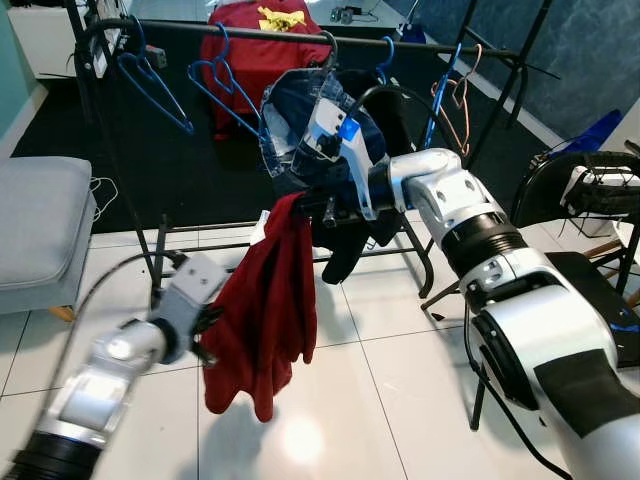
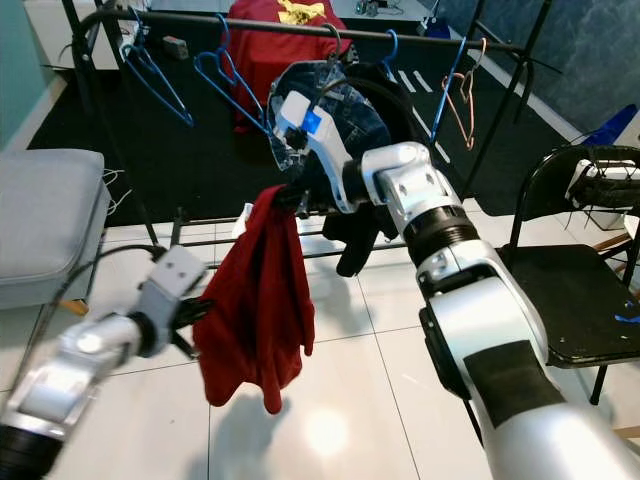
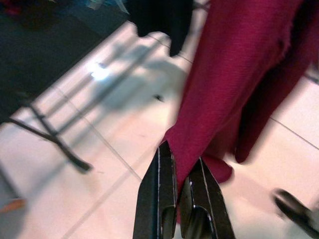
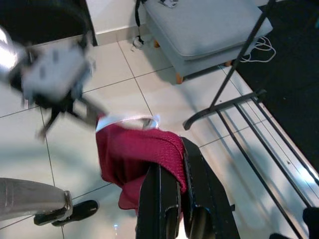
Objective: Hang hanger
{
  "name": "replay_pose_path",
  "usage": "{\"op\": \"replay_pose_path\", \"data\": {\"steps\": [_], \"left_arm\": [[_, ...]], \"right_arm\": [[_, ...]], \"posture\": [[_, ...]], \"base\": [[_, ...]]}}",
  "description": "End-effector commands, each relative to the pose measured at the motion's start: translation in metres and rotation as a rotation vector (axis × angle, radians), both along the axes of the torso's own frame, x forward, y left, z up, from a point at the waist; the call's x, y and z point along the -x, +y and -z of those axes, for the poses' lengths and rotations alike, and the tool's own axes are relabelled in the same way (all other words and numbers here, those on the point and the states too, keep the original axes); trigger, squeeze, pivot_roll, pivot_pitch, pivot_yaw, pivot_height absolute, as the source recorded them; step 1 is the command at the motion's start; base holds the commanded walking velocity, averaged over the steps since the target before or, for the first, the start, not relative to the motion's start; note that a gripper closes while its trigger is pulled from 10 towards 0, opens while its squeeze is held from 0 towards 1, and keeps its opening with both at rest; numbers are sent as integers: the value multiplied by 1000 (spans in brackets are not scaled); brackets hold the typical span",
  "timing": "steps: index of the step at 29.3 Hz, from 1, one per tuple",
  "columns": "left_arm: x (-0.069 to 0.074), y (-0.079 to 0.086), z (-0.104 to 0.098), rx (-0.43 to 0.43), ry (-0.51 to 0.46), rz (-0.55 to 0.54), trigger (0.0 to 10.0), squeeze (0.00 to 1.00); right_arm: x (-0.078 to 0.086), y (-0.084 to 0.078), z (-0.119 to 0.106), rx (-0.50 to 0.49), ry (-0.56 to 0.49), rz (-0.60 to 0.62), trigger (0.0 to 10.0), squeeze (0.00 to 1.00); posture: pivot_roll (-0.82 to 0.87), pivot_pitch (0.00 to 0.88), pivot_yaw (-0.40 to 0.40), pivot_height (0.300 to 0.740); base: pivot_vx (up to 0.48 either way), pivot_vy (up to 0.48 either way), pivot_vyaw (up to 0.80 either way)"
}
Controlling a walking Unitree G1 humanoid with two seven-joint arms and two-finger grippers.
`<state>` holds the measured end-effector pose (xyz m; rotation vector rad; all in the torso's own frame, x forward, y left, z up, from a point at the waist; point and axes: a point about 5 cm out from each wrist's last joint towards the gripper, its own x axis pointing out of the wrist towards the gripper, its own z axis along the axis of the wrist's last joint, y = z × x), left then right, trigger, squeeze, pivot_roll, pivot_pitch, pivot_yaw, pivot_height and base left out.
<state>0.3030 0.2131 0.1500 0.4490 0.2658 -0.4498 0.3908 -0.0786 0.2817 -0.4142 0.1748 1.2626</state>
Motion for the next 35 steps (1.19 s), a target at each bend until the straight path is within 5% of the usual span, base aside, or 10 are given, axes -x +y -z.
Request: {"op": "replay_pose_path", "data": {"steps": [1,14,16,23,26,29,35], "left_arm": [[-1,3,-1,-28,-13,25,0,0],[-11,31,-27,-80,-115,-50,0,0],[6,34,-30,-50,-57,117,0,0],[18,57,-56,73,-78,108,0,0],[27,47,-62,169,-29,204,0,0],[43,21,-64,259,100,423,0,0],[47,4,-70,318,125,530,0,0]], "right_arm": [[0,-3,-3,-15,-15,9,0,0],[-1,-8,-1,-16,-8,20,0,0],[-2,-18,5,-23,4,49,0,0],[-5,-44,23,-108,11,176,0,0],[-2,-50,37,-139,22,199,0,0],[5,-53,52,-205,-40,221,0,0],[10,-50,56,-268,-111,246,0,0]], "posture": [[-66,116,-102,740],[-63,117,-105,740],[-39,111,-109,740],[2,86,-98,740],[16,71,-89,740],[23,61,-75,740],[24,56,-59,740]], "base": [[0,0,0],[0,0,0],[0,0,0],[0,0,0],[0,0,0],[0,0,0],[0,0,0]]}}
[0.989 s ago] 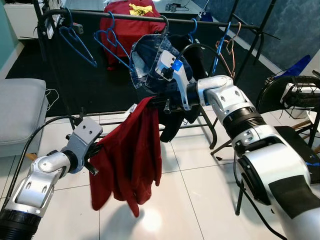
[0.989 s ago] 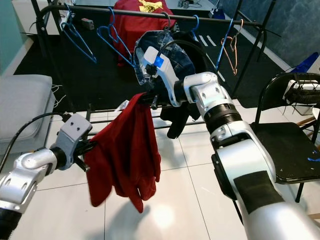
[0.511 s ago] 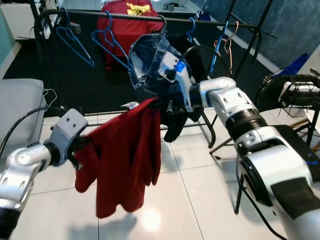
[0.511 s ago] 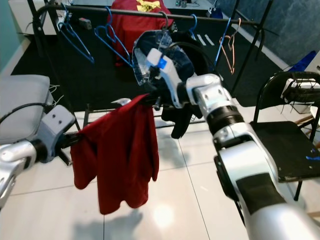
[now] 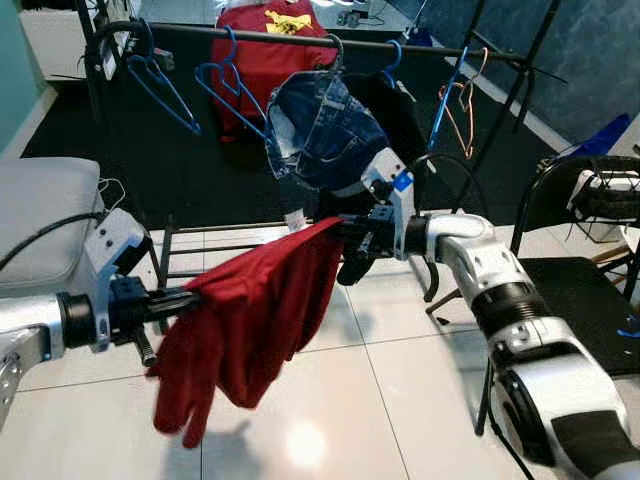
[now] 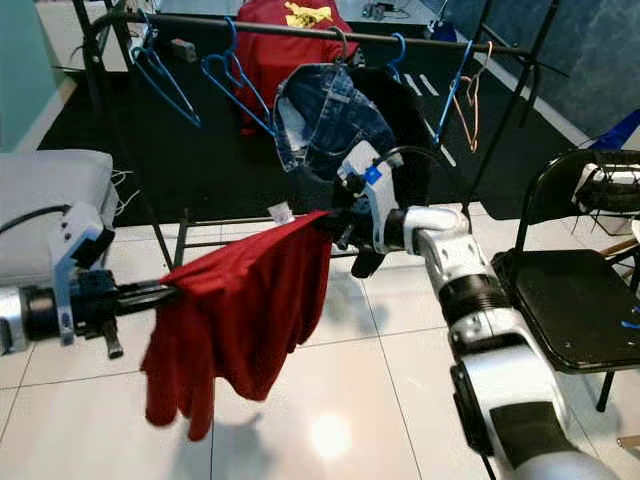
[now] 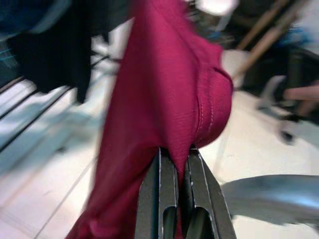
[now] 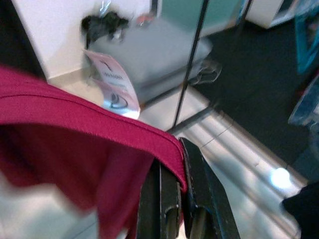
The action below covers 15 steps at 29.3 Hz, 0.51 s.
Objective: Hang hanger
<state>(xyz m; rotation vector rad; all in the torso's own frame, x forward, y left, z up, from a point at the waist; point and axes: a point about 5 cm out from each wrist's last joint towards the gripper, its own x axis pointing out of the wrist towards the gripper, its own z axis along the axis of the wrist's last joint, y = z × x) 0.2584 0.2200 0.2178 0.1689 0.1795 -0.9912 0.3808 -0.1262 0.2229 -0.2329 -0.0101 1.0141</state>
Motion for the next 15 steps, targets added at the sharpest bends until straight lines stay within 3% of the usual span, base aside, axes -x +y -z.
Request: {"op": "replay_pose_path", "data": {"steps": [1,5,15], "left_arm": [[2,-8,-5,12,5,63,0,0],[-3,-14,-5,2,34,97,0,0],[-2,-18,-2,11,75,112,0,0]], "right_arm": [[3,0,-2,-80,-42,27,0,0],[9,-2,2,-198,-72,95,0,0],[13,-5,9,-226,-65,155,0,0]], "posture": [[31,53,-48,740],[29,43,-34,740],[21,26,-23,740]], "base": [[0,0,0],[0,0,0],[0,0,0]]}}
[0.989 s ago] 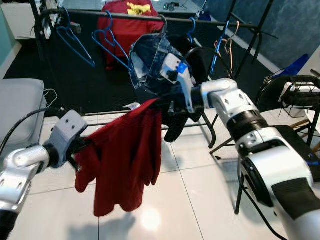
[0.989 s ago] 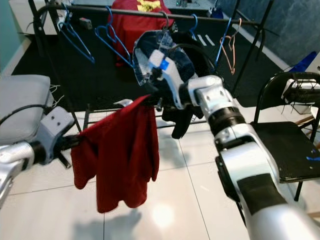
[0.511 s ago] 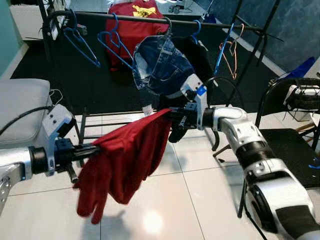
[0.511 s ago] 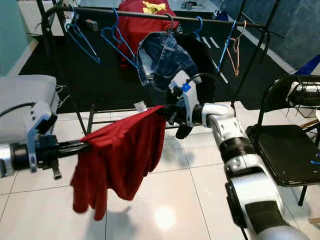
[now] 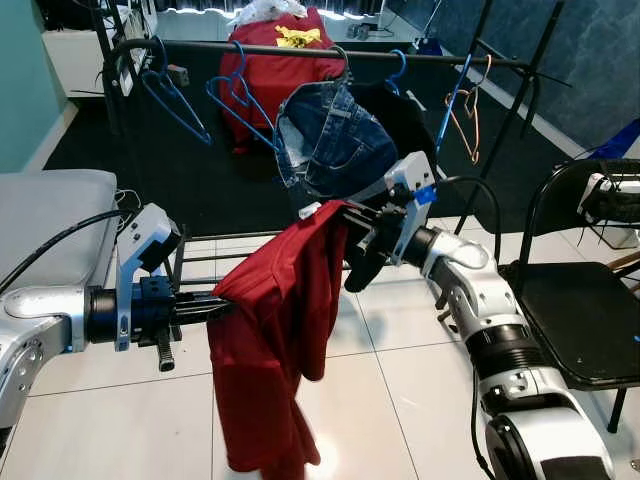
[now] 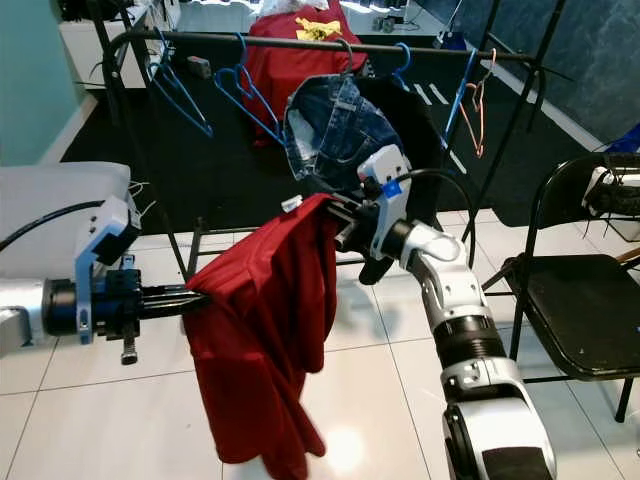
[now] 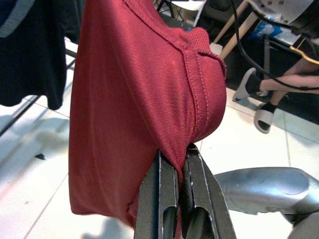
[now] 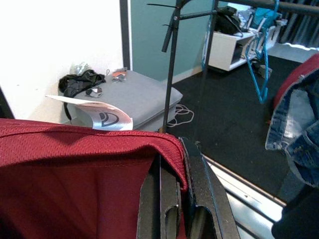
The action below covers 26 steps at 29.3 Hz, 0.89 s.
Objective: Hang hanger
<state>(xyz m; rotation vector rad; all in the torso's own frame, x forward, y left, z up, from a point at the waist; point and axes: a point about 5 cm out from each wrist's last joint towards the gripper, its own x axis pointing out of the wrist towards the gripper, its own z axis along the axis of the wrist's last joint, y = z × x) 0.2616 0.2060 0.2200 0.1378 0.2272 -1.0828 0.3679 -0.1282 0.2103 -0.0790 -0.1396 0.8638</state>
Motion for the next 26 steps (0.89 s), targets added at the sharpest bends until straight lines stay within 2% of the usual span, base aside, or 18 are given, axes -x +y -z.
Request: {"op": "replay_pose_path", "data": {"steps": [1,2,3,5,6,17,18,20,23,24,25,26], "left_arm": [[2,-4,-1,7,16,30,0,0],[2,-4,-1,7,16,30,0,0],[2,-3,0,13,18,25,0,0],[2,-3,1,12,18,20,0,0],[2,-3,3,9,21,15,0,0],[-1,-8,19,-39,33,-23,0,0],[-2,-8,22,-55,37,-29,0,0],[-12,-3,49,-160,48,-118,0,0],[-16,-2,59,-189,43,-158,0,0],[-23,0,77,-272,13,-219,0,0],[-23,0,77,-272,13,-219,0,0],[-27,-2,93,-365,-27,-246,0,0]], "right_arm": [[1,-3,-3,-32,-10,22,0,0],[1,-3,-3,-32,-10,22,0,0],[1,-5,-2,-35,-5,30,431,0],[2,-5,-1,-35,-4,34,431,0],[2,-6,-1,-35,-2,35,0,0],[2,-6,-6,-22,0,25,0,0],[2,-6,-7,-15,1,24,0,0],[-4,0,-16,39,36,12,0,0],[-5,2,-20,51,51,3,0,0],[-6,7,-27,71,74,-36,0,0],[-6,7,-27,71,74,-36,0,0],[-5,11,-34,123,83,-89,0,0]], "posture": [[21,25,-23,740],[21,25,-23,740],[19,21,-23,740],[19,21,-23,740],[19,18,-25,740],[19,7,-28,740],[19,7,-28,740],[5,20,-27,740],[2,22,-28,740],[-10,31,-30,740],[-10,31,-30,740],[-35,40,-32,740]], "base": [[0,0,0],[0,0,0],[0,0,0],[0,0,0],[0,0,0],[0,0,0],[0,0,0],[0,0,0],[0,0,0],[0,0,0],[0,0,0],[0,0,0]]}}
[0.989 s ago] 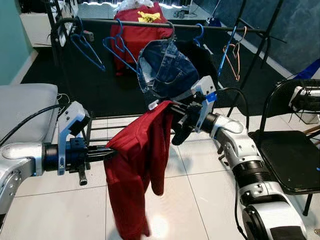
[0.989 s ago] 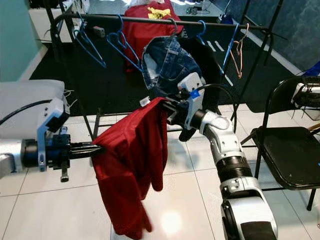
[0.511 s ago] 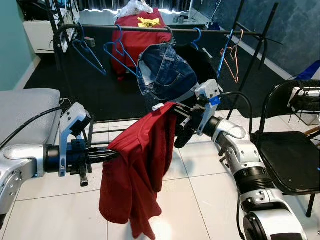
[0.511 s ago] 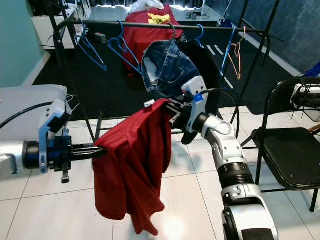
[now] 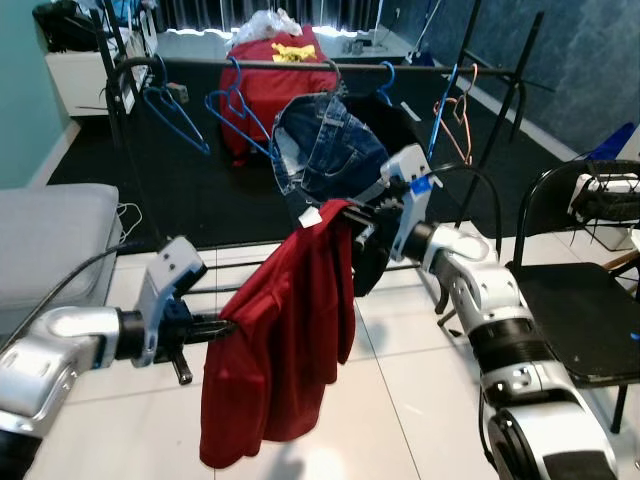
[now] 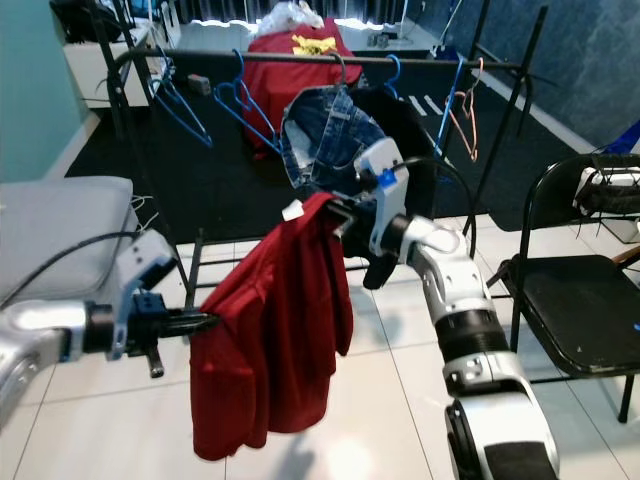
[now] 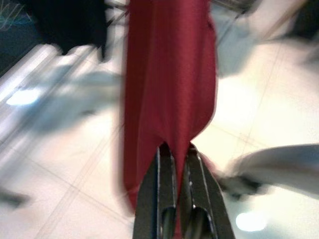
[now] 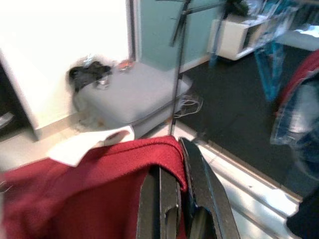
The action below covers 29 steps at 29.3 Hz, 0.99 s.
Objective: Hang hanger
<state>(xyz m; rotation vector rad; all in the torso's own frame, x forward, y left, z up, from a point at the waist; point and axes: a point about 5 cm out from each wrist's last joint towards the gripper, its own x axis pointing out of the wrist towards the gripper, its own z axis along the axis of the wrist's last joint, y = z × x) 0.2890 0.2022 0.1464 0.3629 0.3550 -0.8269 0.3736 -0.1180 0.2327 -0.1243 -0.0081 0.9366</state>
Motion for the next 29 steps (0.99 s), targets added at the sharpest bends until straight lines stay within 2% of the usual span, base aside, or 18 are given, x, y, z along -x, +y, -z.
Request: {"op": "replay_pose_path", "data": {"steps": [1,2,3,4,5,7,10,13,15,16,17,18,24,25,26,27,28,29], "left_arm": [[0,2,20,-93,9,-28,0,0],[0,2,20,-93,9,-28,0,0],[-2,-3,29,-121,-17,-44,0,0],[-3,-10,32,-105,-53,-46,0,0],[-3,-10,32,-105,-53,-46,0,0],[-7,-22,30,1,-113,-62,0,0],[-7,-25,29,29,-134,-65,0,0],[-11,-32,34,-5,-173,-59,118,0],[-12,-34,37,-23,-187,-56,118,0],[-12,-35,40,-29,-179,-57,2863,0],[-13,-36,43,-34,-180,-59,2863,0],[-13,-36,44,-41,-177,-64,10000,0],[-14,-35,47,-46,-175,-72,10000,0],[-12,-35,48,-28,-152,-69,10000,106],[-12,-35,48,-28,-152,-69,10000,106],[-11,-35,48,5,-134,-67,10000,459],[-11,-35,48,5,-134,-67,10000,459],[-11,-36,48,31,-126,-71,10000,604]], "right_arm": [[0,1,-12,23,-15,-27,0,0],[0,1,-12,23,-15,-27,0,0],[2,4,-20,74,-15,-86,0,0],[6,5,-29,124,2,-169,0,0],[6,5,-29,124,2,-169,0,0],[13,4,-41,186,40,-294,0,0],[15,3,-44,203,58,-328,0,0],[9,-5,-41,327,92,-309,0,0],[4,-9,-37,366,108,-279,0,0],[2,-9,-32,369,120,-262,0,0],[1,-9,-30,370,132,-253,0,0],[0,-9,-26,372,148,-248,0,0],[-1,-9,-22,379,173,-251,0,0],[-1,-9,-19,379,187,-253,0,0],[-1,-9,-19,379,187,-253,0,0],[-1,-9,-17,378,200,-254,0,0],[-1,-9,-17,378,200,-254,0,0],[-1,-10,-16,376,209,-253,0,0]], "posture": [[-35,40,-32,740],[-35,40,-32,740],[-42,46,-38,740],[-46,56,-52,740],[-46,56,-52,740],[-48,61,-61,740],[-49,64,-67,740],[-64,71,-79,740],[-64,71,-79,740],[-60,79,-76,740],[-60,79,-76,740],[-62,90,-73,740],[-63,95,-72,740],[-65,101,-75,740],[-65,101,-75,740],[-66,104,-74,740],[-66,104,-74,740],[-66,104,-74,740]], "base": [[0,0,0],[0,0,0],[0,0,0],[0,0,0],[0,0,0],[0,0,0],[0,0,0],[0,0,0],[0,0,0],[0,0,0],[0,0,0],[0,0,0],[0,0,0],[0,0,0],[0,0,0],[0,0,0],[0,0,0],[0,0,0]]}}
